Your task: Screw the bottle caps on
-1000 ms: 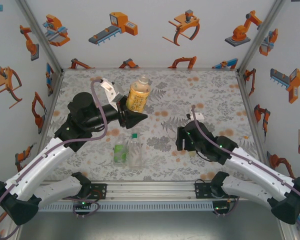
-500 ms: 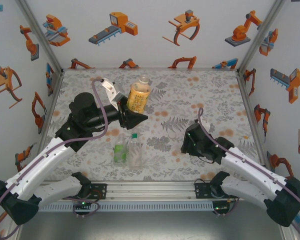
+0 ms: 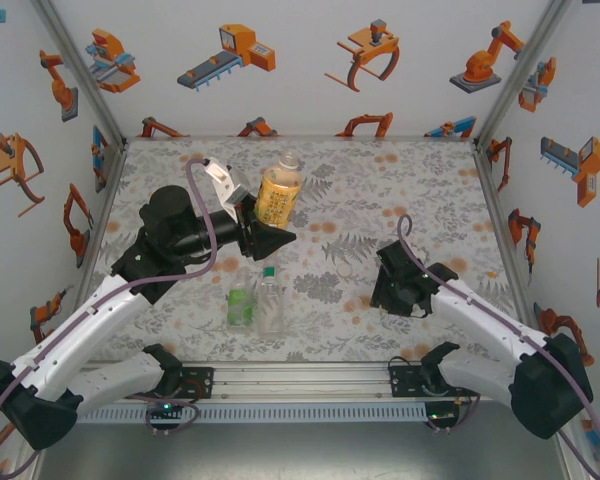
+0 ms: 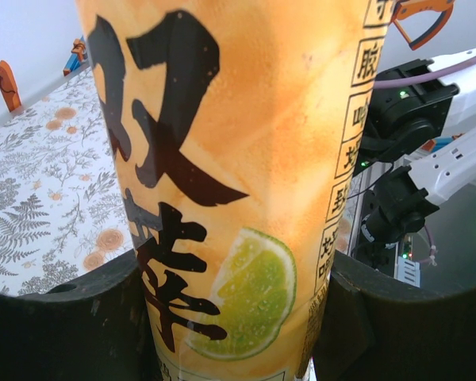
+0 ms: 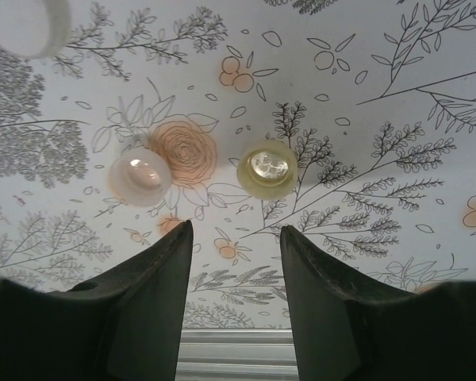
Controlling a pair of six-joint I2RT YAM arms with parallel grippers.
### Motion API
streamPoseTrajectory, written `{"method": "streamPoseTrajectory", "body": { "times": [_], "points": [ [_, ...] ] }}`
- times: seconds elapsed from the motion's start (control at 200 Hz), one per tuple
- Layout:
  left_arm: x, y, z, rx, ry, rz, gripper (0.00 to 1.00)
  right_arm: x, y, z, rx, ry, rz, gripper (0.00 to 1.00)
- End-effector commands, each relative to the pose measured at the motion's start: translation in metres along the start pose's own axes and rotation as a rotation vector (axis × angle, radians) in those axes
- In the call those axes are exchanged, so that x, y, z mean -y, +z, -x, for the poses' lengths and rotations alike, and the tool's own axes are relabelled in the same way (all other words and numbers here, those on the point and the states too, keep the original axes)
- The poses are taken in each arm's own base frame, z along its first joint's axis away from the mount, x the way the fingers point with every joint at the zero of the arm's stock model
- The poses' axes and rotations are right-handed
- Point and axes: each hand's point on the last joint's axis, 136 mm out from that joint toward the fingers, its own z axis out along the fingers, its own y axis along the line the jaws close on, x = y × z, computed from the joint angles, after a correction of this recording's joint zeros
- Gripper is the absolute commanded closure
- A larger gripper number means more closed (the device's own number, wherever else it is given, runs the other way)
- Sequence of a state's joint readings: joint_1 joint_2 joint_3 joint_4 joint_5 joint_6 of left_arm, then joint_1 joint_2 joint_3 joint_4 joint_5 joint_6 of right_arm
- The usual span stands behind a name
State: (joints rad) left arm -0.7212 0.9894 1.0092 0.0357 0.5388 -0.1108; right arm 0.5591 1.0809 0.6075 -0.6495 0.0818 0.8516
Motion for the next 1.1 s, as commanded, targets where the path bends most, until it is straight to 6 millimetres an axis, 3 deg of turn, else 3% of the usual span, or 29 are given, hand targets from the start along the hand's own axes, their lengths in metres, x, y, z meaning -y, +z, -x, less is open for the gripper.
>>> {"method": "streamPoseTrajectory", "body": {
  "times": [0.0, 1.097],
  "points": [
    [0.006, -0.007, 0.007, 0.022, 0.002, -0.009, 1.0, -0.001, -0.003, 0.006, -0.018, -0.027, -0.019, 0.53],
    [0.008, -0.022, 0.012, 0.061, 0.02, 0.033, 1.0, -0.006, 0.012, 0.028, 0.006, -0.089, -0.062, 0.53]
  ]
}}
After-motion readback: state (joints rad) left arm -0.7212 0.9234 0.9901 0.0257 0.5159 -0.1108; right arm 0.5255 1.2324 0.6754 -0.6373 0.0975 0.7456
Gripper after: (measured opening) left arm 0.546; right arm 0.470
